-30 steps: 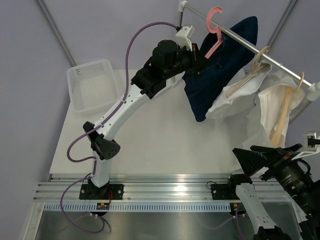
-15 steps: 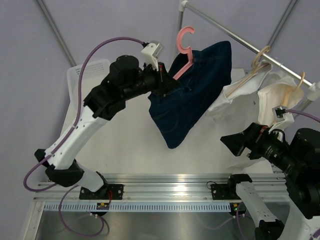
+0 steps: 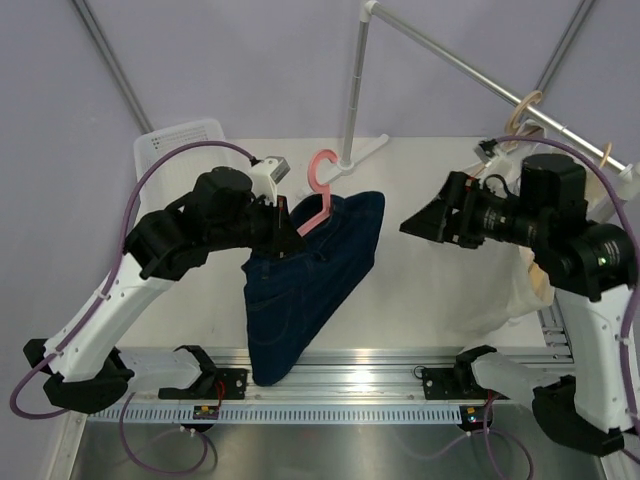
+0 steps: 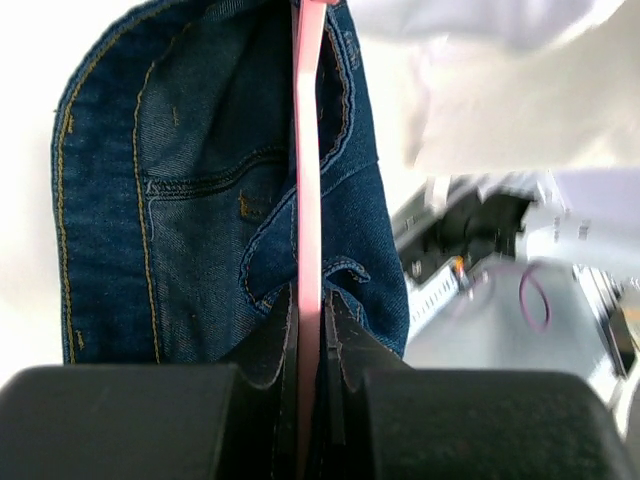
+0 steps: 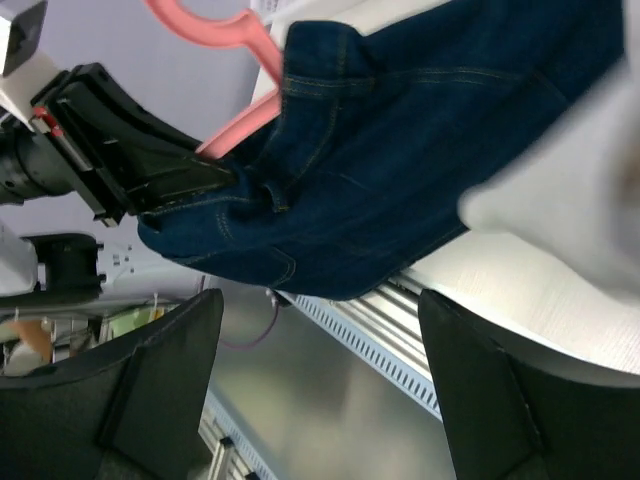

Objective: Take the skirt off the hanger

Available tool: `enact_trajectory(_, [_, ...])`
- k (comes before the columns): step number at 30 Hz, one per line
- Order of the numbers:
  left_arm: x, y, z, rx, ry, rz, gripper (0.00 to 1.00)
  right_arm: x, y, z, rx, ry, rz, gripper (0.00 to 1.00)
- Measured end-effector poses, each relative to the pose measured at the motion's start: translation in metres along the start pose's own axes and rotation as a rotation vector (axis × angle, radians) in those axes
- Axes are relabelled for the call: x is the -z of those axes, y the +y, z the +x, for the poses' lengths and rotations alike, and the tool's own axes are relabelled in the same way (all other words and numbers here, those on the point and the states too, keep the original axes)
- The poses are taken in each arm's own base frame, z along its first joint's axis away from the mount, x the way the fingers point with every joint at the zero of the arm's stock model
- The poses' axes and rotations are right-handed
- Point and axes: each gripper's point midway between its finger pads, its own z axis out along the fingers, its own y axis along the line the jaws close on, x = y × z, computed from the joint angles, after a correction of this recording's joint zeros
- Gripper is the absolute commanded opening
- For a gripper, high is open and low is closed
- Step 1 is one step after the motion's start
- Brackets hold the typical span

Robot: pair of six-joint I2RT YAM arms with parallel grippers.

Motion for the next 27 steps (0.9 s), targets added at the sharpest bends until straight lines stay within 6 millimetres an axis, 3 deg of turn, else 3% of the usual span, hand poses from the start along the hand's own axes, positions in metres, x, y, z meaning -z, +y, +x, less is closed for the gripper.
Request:
enact_trajectory(5, [0.01, -0.003, 0.015, 0.035, 0.053, 0.022, 0.0, -0.048, 0.041, 0.007, 0.096, 0.124, -0.061, 0.86])
enact_trajectory(8, [0.012, -0.009, 0.017, 0.056, 0.063, 0.047, 0.0, -0.065, 0.051, 0.001, 0.117, 0.12, -0.066, 0.77])
enact_trajectory(11, [0.014, -0.013, 0.021, 0.081, 0.079, 0.07, 0.0, -0.072, 0.057, -0.008, 0.127, 0.094, -0.073, 0.76])
enact_trajectory(18, [0.016, -0.027, 0.027, 0.14, 0.118, 0.135, 0.0, -0.09, 0.074, -0.005, 0.186, 0.091, -0.115, 0.75])
enact_trajectory(27, [0.019, -0.047, 0.025, 0.192, 0.145, 0.232, 0.0, -0.109, 0.069, 0.002, 0.271, 0.103, -0.094, 0.73])
